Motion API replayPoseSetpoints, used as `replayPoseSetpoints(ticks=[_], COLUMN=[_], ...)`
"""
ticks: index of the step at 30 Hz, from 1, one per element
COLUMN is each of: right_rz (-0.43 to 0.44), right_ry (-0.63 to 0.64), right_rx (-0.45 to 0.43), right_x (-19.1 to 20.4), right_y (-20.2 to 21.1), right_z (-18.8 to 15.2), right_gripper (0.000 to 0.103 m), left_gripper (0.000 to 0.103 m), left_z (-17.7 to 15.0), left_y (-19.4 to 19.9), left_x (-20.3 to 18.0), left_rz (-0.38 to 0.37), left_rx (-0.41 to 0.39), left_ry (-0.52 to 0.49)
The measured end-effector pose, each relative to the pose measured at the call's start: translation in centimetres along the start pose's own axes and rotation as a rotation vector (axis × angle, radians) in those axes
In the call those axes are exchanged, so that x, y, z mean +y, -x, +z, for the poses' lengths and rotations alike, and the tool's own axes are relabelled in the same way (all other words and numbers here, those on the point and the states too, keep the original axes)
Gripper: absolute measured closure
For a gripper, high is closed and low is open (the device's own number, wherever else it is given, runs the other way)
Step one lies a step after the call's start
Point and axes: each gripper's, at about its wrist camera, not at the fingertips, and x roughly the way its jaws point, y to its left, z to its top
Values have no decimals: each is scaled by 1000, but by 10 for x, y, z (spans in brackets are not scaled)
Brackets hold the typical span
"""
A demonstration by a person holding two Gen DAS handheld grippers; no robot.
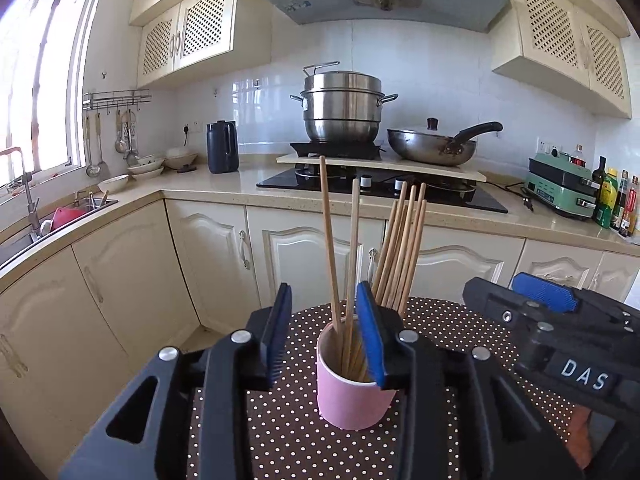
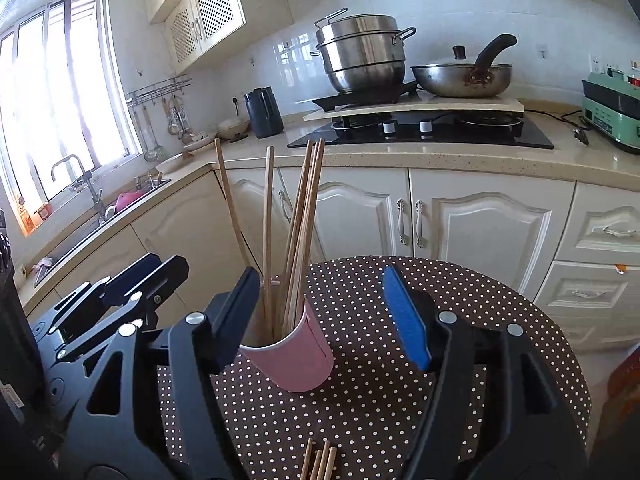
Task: Organize utensils
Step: 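Withdraw both open grippers from the pink cup toward the loose chopsticks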
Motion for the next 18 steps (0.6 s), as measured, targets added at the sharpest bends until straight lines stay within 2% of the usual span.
replayPoseSetpoints(ticks=[4, 6, 8, 12, 15, 18], right_rz=[-14, -23, -19, -39, -99, -100], right_ry=[0, 0, -6, 6, 14, 5], right_rx=[-22, -29, -27, -5, 43, 89], right_x=[2, 3, 2, 3, 1, -3], right_y=[20, 32, 43, 58, 67, 72], right_z=[-2, -5, -10, -23, -40, -61], right_gripper=[27, 19, 15, 13, 12, 12], left_gripper=[63, 58, 55, 50, 49, 48], left_z=[-1, -3, -8, -22, -39, -58], left_y=[21, 30, 40, 60, 72, 82], left_x=[-2, -3, -6, -11, -17, -22], left_rz=[6, 9, 16, 8, 20, 16], left_rx=[-16, -19, -14, 6, 31, 64], left_ry=[5, 9, 11, 20, 5, 6])
